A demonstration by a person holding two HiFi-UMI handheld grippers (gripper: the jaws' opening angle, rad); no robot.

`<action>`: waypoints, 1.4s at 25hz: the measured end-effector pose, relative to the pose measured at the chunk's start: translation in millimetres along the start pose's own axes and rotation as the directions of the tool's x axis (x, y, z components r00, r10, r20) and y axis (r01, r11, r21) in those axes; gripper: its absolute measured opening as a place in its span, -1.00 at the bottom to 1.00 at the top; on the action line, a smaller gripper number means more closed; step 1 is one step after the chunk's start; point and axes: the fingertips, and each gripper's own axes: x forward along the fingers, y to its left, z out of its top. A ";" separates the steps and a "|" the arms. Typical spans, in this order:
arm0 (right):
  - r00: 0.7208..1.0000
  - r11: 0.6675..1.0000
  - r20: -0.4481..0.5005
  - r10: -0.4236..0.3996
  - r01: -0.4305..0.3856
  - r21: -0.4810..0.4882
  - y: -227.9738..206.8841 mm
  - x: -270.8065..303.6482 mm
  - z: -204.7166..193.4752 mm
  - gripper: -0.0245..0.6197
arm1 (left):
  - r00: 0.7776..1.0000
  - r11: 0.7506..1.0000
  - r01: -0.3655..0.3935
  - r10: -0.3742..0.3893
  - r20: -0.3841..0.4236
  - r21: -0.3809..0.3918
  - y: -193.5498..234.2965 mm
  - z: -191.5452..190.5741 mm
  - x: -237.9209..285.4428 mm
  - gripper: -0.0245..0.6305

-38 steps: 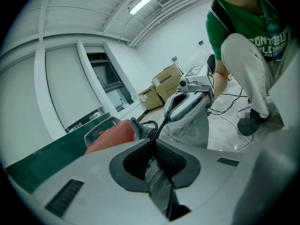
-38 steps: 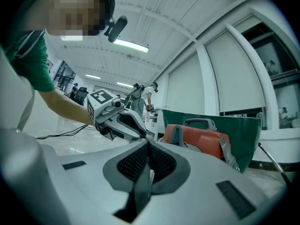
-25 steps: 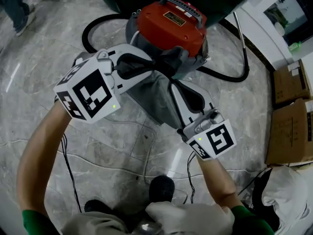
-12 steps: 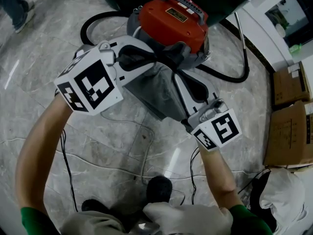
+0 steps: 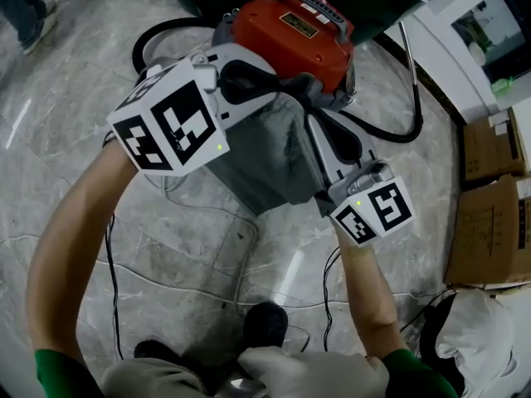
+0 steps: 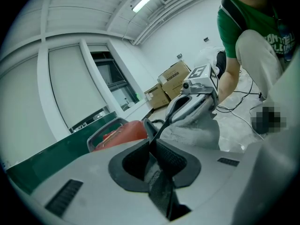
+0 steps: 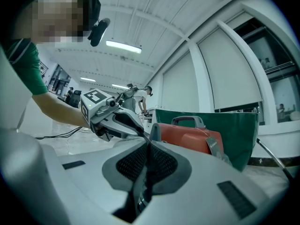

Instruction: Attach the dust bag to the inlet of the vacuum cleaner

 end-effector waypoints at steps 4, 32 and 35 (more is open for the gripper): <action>1.000 1.000 0.001 -0.002 0.003 -0.015 -4.2 0.1 -0.6 -0.84 | 1.000 1.000 -0.009 0.009 0.008 0.000 2.7 -0.5 4.4 -0.80; 0.982 0.989 -0.117 -0.147 0.149 0.010 -8.0 -12.8 -1.7 -0.83 | 0.963 0.952 -0.267 0.267 -0.023 -0.150 7.9 -7.3 2.8 -0.80; 0.976 0.984 -0.124 -0.177 0.178 -0.003 -10.0 -21.5 -0.1 -0.83 | 0.949 0.937 -0.311 0.315 -0.004 -0.158 13.9 -5.2 -6.0 -0.80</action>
